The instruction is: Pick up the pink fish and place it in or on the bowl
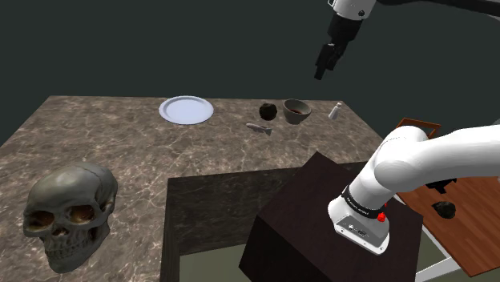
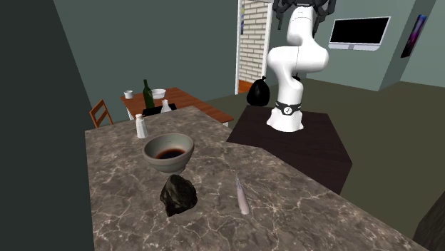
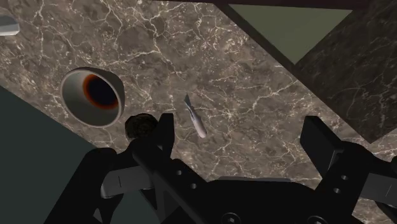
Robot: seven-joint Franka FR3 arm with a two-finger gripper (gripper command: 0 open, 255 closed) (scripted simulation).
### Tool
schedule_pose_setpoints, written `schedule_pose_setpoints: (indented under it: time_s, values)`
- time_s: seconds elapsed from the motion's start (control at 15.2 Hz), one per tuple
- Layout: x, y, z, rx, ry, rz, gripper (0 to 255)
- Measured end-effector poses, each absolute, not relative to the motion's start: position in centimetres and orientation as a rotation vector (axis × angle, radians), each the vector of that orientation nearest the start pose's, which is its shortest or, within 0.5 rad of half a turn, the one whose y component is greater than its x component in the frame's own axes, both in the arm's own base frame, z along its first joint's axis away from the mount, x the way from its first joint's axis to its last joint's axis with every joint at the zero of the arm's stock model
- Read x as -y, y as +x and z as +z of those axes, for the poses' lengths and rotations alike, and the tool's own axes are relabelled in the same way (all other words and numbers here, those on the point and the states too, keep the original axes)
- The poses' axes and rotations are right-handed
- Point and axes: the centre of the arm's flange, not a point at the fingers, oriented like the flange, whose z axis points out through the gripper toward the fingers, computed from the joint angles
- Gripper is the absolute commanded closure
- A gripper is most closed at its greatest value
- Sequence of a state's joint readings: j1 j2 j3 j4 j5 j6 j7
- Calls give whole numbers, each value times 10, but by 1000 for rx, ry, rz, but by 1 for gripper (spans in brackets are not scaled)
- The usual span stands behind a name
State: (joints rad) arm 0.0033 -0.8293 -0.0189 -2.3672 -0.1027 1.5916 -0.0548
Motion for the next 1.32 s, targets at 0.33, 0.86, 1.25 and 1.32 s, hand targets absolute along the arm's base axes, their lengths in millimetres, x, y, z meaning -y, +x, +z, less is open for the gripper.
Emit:
schedule_pose_setpoints:
  time_s: [0.33, 0.86, 1.25, 1.32]
  values:
    - [34, 322, 569, 118, -3217, -61, 0]
    - [64, 382, 490, 240, -3179, -11, 0]
    - [89, 428, 426, 330, -3147, 26, 0]
    - [91, 438, 414, 345, -3142, 32, 0]
